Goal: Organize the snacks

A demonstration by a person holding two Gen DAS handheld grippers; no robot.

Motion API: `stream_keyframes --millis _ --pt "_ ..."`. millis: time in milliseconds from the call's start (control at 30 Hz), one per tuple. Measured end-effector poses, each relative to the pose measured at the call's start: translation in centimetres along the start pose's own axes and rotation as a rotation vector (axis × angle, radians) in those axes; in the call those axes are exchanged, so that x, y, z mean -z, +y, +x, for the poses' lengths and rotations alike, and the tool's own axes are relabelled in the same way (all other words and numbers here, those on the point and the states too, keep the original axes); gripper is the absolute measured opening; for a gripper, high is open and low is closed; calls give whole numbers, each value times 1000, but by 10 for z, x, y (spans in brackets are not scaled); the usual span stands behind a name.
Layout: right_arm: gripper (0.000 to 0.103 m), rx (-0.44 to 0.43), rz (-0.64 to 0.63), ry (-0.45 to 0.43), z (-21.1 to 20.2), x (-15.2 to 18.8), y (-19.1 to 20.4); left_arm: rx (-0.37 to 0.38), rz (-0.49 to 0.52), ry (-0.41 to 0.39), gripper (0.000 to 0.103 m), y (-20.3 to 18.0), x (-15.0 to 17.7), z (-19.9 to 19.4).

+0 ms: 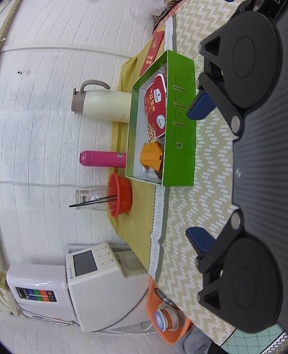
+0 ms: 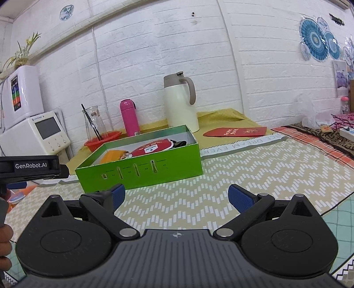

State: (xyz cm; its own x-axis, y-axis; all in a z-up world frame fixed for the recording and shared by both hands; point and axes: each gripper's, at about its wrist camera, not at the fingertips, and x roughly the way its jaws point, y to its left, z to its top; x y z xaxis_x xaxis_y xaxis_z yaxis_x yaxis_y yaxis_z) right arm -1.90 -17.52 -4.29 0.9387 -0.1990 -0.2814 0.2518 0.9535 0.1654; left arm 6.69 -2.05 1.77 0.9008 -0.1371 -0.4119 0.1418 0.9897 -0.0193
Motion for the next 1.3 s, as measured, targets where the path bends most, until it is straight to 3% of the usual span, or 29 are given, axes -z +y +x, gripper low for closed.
stream_keyframes --millis 300,667,933,1300 --pt "103 22 -108 44 5 -3 11 23 36 -6 103 -7 4 -3" --pt "103 59 -100 63 12 -3 7 52 54 3 103 -13 9 -3" --pt "103 102 -226 42 19 -6 23 52 46 21 103 -16 21 -1" --pt "103 124 -217 47 20 -3 19 66 23 -3 103 -10 21 2"
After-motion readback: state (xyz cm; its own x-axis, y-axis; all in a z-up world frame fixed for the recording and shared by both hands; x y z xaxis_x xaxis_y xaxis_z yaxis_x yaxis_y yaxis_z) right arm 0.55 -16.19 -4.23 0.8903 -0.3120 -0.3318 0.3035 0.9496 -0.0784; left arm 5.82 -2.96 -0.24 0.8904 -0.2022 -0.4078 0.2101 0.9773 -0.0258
